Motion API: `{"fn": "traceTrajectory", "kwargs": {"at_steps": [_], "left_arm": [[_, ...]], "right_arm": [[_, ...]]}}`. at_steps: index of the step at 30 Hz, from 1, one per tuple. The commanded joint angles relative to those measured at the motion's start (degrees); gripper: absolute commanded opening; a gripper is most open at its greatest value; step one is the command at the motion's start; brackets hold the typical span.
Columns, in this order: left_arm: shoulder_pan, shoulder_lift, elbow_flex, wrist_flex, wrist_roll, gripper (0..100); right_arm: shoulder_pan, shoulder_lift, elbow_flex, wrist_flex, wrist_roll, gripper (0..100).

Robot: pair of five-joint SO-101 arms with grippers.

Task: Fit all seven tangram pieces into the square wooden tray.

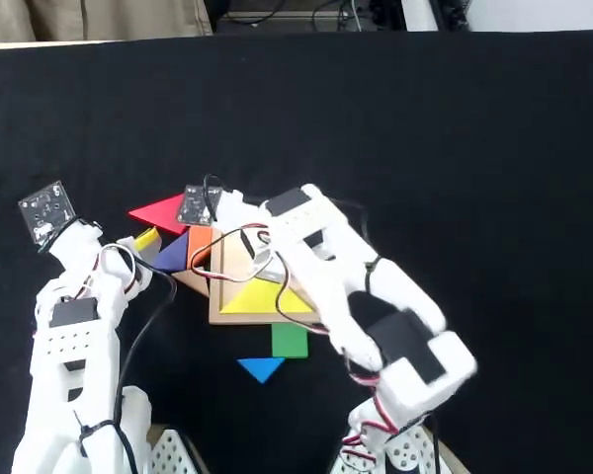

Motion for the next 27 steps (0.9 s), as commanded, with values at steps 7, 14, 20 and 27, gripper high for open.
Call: {"fn": "traceTrajectory", "kwargs": {"at_steps": [7, 14, 20, 27], "left_arm": [[0.75, -0.88, -0.40, -0.70, 0.35, 31], [2.24, -0.88, 0.22, -0.79, 0.35, 31], [1.98, -0.97, 0.75, -0.70, 0.35, 31], [1.98, -0.97, 0.66, -0.70, 0.35, 31]], "right_arm": [[-5.45, -30.81, 17.63, 6.33, 1.67, 1.6], [-8.62, -30.64, 22.99, 11.43, 2.55, 21.1], [-16.70, -28.26, 25.80, 13.89, 6.33, 22.7], [-17.05, -28.00, 27.38, 11.52, 10.11, 22.7]]}}
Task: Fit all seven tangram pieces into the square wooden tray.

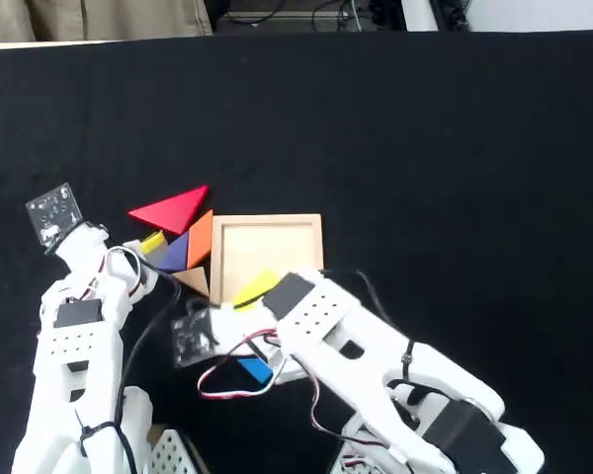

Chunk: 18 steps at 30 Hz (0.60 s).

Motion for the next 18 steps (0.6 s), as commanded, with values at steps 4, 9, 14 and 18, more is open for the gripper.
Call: {"fn": "traceTrajectory", "kwargs": {"at_steps": [4, 9, 14, 18], "left_arm": [[-0.57, -1.05, -0.57, -0.62, 0.26, 31], [-7.52, -1.05, -2.07, -0.53, 0.70, 31], [-14.90, -1.05, -3.82, 4.31, -0.79, 31], [-22.20, -1.05, -4.53, 8.70, -10.55, 31]], "right_arm": [[-4.66, -0.31, -0.48, -0.70, 0.70, 22.7], [-7.56, -0.04, -0.31, -4.48, -3.60, 22.6], [-11.08, 0.04, 1.54, -6.33, -6.59, 22.6], [-11.69, 0.04, 5.05, -9.32, -6.59, 22.4]]}}
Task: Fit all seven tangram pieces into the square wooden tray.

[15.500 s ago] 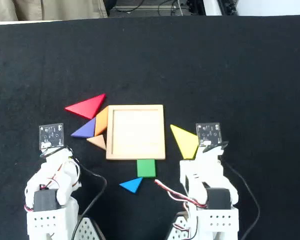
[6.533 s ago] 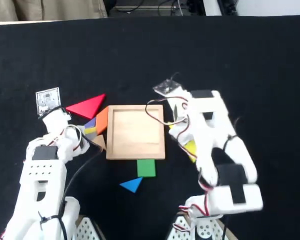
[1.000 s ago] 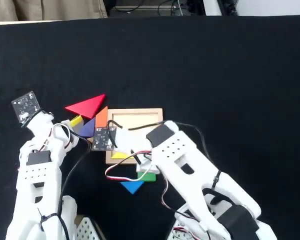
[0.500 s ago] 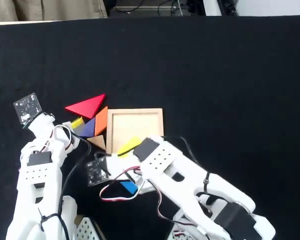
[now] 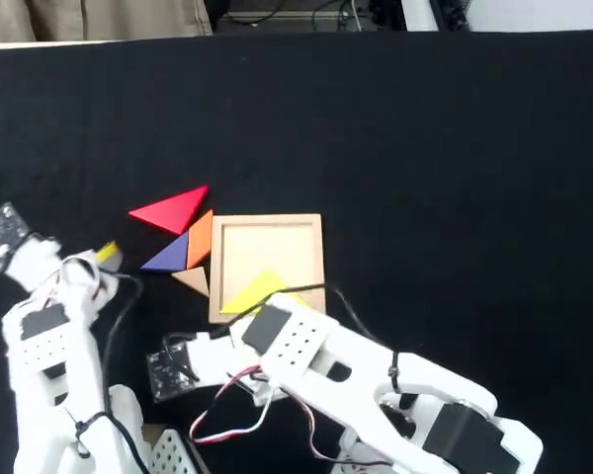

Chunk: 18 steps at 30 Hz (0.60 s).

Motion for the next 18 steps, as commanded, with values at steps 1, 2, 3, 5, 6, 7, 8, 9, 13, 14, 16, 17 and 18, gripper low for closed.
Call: {"fn": "traceTrajectory", "kwargs": {"at_steps": [1, 2, 3, 5, 6, 7, 8, 9, 13, 14, 16, 17, 18], "left_arm": [[-8.13, -1.05, -3.30, 3.34, -9.67, 31], [-9.10, -1.05, -3.12, 3.34, -10.81, 31], [-9.36, -0.97, -3.12, 3.34, -10.90, 31], [-9.10, -0.97, -3.12, 3.34, -10.81, 31], [-8.31, -0.97, -3.12, 3.34, -10.81, 31], [-7.87, -0.97, -3.03, 3.34, -10.81, 31], [-7.60, -0.97, -2.95, 3.34, -10.81, 31], [-7.52, -0.97, -2.95, 3.43, -10.81, 31], [-7.60, -0.97, -2.95, 3.43, -10.81, 31], [-7.60, -0.97, -2.95, 3.43, -10.81, 31], [-7.60, -0.97, -2.95, 3.34, -10.81, 31], [-7.60, -0.97, -2.95, 3.34, -10.81, 31], [-7.60, -0.97, -2.95, 3.34, -10.81, 31]], "right_arm": [[-0.97, 0.04, 1.54, -2.81, -0.70, 21.7], [-0.97, 0.04, 1.71, -2.99, -0.70, 20.6], [-0.97, 0.04, 1.63, -2.90, -0.70, 19.4], [-0.97, 0.04, 1.63, -3.08, -0.70, 17.7], [-0.97, 0.04, 1.63, -3.08, -0.70, 17.3], [-0.97, 0.04, 1.80, -3.08, -0.70, 17.3], [-0.97, 0.04, 1.98, -2.99, -0.70, 17.2], [-0.97, 0.04, 2.24, -2.99, -0.70, 17.1], [-0.79, 2.86, 2.15, -1.76, -0.70, 17.2], [-0.53, 4.00, 1.01, -0.88, -0.70, 17.3], [0.00, 6.37, -1.71, 0.09, -0.79, 17.3], [0.00, 7.52, -2.95, 0.44, -0.79, 17.4], [0.00, 8.40, -4.09, 0.79, -0.79, 17.4]]}}
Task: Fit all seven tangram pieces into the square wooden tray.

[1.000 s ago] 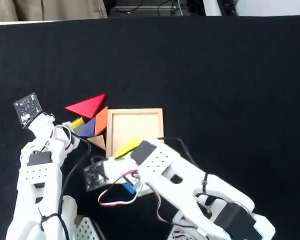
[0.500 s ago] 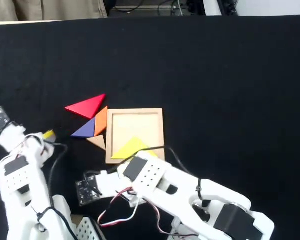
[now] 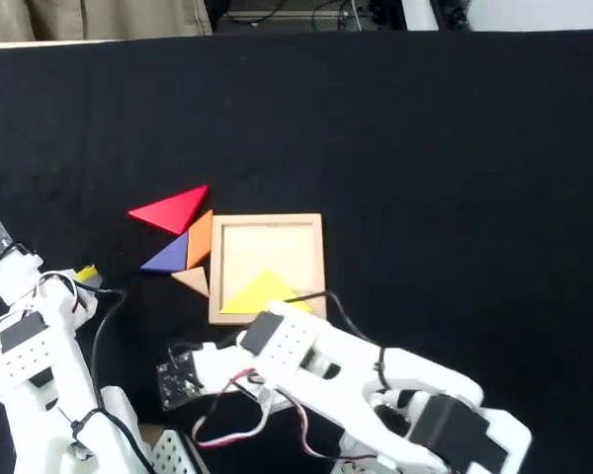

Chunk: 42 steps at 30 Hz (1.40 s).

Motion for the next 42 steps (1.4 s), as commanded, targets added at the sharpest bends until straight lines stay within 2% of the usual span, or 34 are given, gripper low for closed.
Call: {"fn": "traceTrajectory", "kwargs": {"at_steps": [1, 20, 28, 33, 36, 39, 42], "left_arm": [[0.57, -0.97, -2.86, 0.26, -0.53, 31], [0.48, -0.97, -2.86, 0.26, -0.53, 31], [0.48, -0.97, -2.86, 0.26, -0.53, 31], [0.48, -0.97, -2.86, 0.26, -0.53, 31], [0.48, -0.97, -2.86, 0.26, -0.53, 31], [0.48, -0.97, -2.86, 0.26, -0.53, 31], [0.48, -0.97, -2.86, 0.26, -0.53, 31]], "right_arm": [[0.09, 2.68, -5.67, 1.76, -0.79, 17.4], [-2.11, 15.43, -13.05, 4.40, -3.34, 16.8], [-1.93, 15.60, -14.29, 4.31, -3.34, 3.1], [-1.93, 15.52, -14.55, 4.57, -3.34, 2.6], [-1.76, 13.49, -16.48, 8.09, -3.52, 2.5], [0.70, 8.04, -19.21, 12.22, -3.34, 2.5], [7.38, 2.07, -21.85, 12.92, -3.25, 2.6]]}}
